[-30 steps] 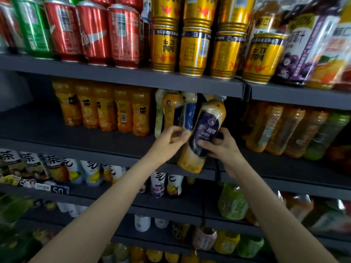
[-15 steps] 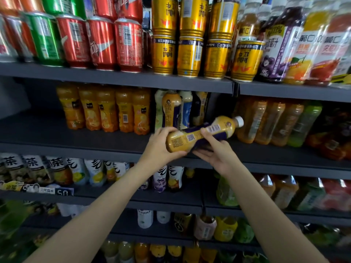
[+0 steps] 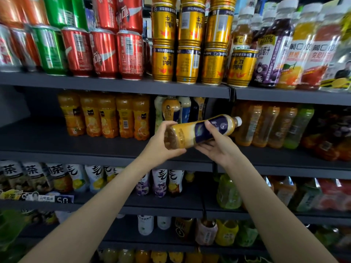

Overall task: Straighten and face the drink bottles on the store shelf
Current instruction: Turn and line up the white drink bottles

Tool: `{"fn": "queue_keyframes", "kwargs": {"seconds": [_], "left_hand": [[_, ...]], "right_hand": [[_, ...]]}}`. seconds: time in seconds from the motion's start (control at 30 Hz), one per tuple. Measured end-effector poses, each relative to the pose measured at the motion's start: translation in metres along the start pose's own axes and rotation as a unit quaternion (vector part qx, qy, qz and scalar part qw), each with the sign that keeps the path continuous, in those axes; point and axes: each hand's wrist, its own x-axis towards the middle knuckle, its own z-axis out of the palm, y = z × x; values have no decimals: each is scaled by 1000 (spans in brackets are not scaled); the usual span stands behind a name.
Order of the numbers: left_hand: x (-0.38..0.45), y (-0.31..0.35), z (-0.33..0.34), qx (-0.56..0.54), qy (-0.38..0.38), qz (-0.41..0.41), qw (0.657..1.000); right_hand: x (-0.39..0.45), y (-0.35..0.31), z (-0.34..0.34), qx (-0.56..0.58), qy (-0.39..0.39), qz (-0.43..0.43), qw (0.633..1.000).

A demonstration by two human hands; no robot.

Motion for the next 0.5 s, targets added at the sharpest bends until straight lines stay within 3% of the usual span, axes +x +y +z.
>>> {"fn": "queue_keyframes", "kwargs": {"seconds": [0.1,0.2,0.37,0.5], "left_hand": [[2,0,-6,4,-42,4,999],[6,2,-12,-23,-92,-52,994],[12,-7,-7,23,-170,-112,979],[5,-18,7,121,-148,-89,978]], "right_hand": [[0,-1,0,9,9,-6,1000],[-1,0,-4,-62,-6,-48,997],[-4,5,-10,-116,-34,-79,990],[-8,7,-14,-218,-70,-81,970]]}}
